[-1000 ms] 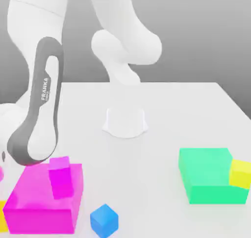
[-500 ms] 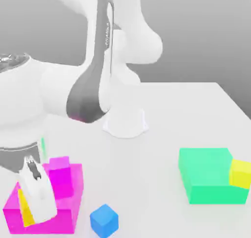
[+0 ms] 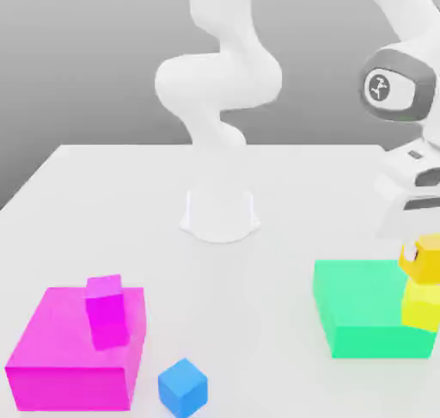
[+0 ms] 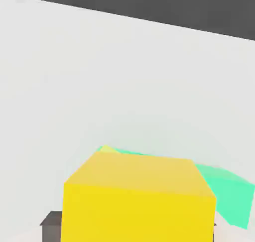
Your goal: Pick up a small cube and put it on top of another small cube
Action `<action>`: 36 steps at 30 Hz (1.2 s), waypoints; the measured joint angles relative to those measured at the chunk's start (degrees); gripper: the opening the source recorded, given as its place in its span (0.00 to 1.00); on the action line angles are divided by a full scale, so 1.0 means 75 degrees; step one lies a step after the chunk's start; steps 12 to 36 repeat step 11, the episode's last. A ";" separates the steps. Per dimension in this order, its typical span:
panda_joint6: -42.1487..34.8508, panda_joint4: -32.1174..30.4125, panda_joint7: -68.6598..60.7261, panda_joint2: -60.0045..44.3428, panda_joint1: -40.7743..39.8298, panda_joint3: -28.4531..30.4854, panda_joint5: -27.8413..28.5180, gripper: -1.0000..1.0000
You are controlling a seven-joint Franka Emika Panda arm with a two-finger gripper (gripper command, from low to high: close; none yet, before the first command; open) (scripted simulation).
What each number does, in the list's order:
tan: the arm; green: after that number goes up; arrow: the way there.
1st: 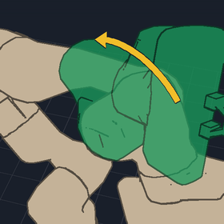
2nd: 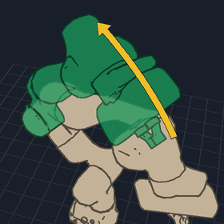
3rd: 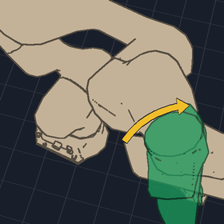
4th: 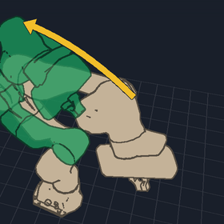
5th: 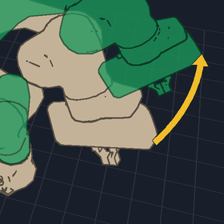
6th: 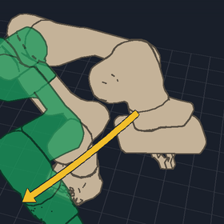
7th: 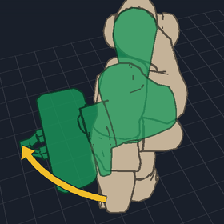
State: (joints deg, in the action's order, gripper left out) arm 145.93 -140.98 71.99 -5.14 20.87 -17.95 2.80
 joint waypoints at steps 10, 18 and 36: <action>-0.0325 0.0056 -0.0103 0.0274 -0.0017 0.0026 -0.0119 1.00; -0.0587 0.0102 -0.0192 0.0501 -0.0004 0.0025 -0.0243 1.00; -0.0587 0.0102 -0.0192 0.0501 -0.0004 0.0025 -0.0243 1.00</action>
